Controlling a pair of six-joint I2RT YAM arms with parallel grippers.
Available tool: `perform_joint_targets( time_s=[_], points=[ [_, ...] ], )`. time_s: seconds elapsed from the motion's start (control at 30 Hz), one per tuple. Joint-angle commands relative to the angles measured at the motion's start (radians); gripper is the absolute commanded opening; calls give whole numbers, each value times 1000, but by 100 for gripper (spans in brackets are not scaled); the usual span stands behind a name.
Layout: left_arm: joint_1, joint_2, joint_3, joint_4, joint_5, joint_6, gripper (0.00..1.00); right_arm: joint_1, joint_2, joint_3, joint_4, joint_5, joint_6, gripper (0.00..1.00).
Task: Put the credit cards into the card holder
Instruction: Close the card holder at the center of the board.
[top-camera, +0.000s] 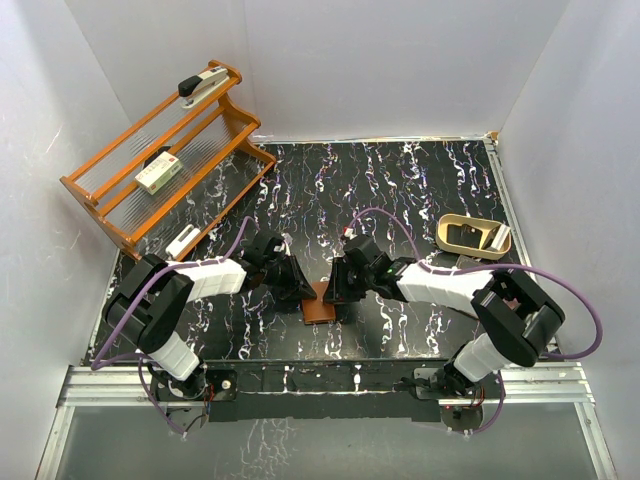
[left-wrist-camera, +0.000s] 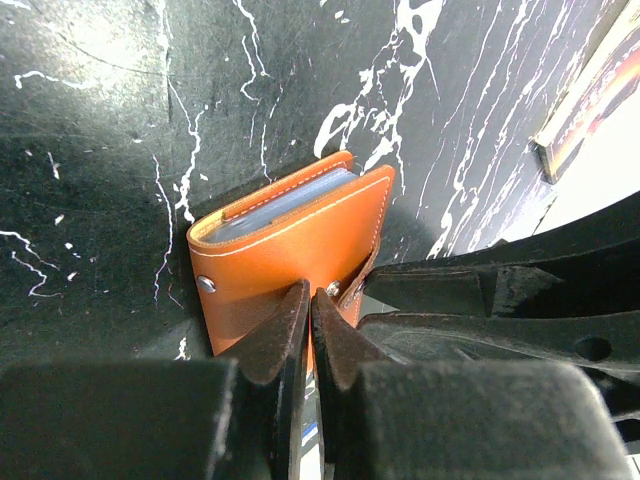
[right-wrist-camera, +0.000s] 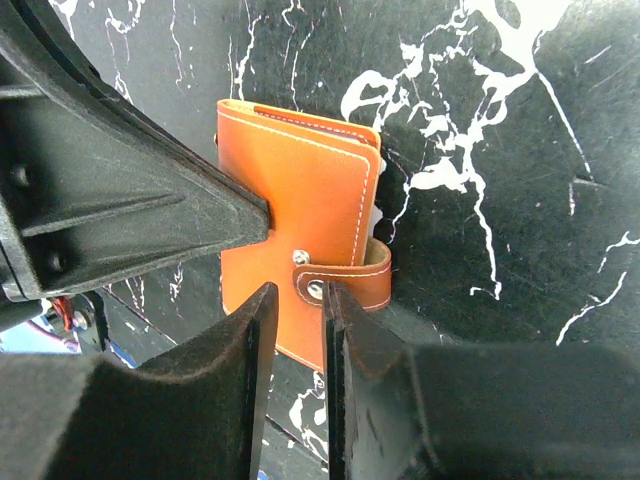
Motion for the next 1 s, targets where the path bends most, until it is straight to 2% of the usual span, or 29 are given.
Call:
perform_joint_targets(
  time_s=[0.0, 0.6, 0.8, 0.97],
  points=[
    [-10, -14, -31, -55, -24, 5, 5, 19, 18, -6, 50, 4, 21, 22],
    [-18, -17, -38, -47, -25, -5, 5, 40, 41, 58, 11, 83, 3, 21],
    [-17, -42, -14, -78, -35, -1, 5, 40, -29, 82, -69, 102, -3, 22],
    [-17, -30, -16, -78, -38, 1, 5, 40, -55, 42, -65, 108, 10, 23]
  ],
)
